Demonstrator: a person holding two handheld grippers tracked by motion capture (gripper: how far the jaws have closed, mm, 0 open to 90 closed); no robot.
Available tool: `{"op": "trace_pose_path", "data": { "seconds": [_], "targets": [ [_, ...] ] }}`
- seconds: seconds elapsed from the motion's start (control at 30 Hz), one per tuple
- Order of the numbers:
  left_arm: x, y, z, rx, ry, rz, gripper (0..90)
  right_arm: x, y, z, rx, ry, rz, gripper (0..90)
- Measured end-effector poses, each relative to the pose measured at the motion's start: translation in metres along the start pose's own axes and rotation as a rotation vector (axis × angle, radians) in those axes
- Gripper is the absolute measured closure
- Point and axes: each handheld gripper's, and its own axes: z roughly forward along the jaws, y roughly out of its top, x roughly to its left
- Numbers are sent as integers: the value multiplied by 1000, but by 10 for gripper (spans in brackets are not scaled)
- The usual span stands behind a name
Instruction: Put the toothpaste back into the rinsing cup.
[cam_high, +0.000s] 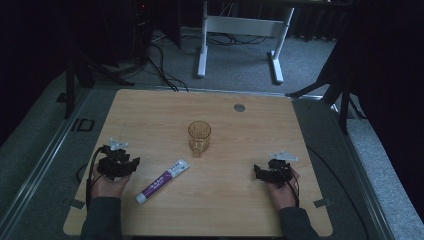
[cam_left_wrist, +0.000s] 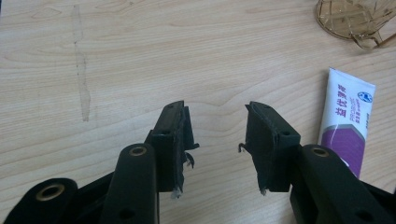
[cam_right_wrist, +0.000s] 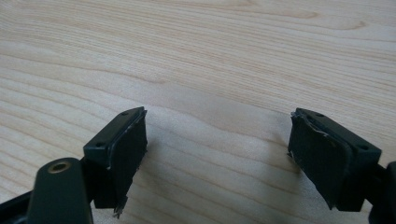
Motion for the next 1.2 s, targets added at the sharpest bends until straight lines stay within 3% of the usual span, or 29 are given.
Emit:
{"op": "trace_pose_path", "data": {
  "seconds": [0.27,0.93,1.2],
  "targets": [
    [0,3,-6,9,-27,32,579,0,0,0,1,0,0,194],
    [-8,17,-14,36,-22,78,577,0,0,0,1,-1,0,195],
    [-9,23,-16,65,-47,105,571,0,0,0,1,-1,-1,194]
  ]
}}
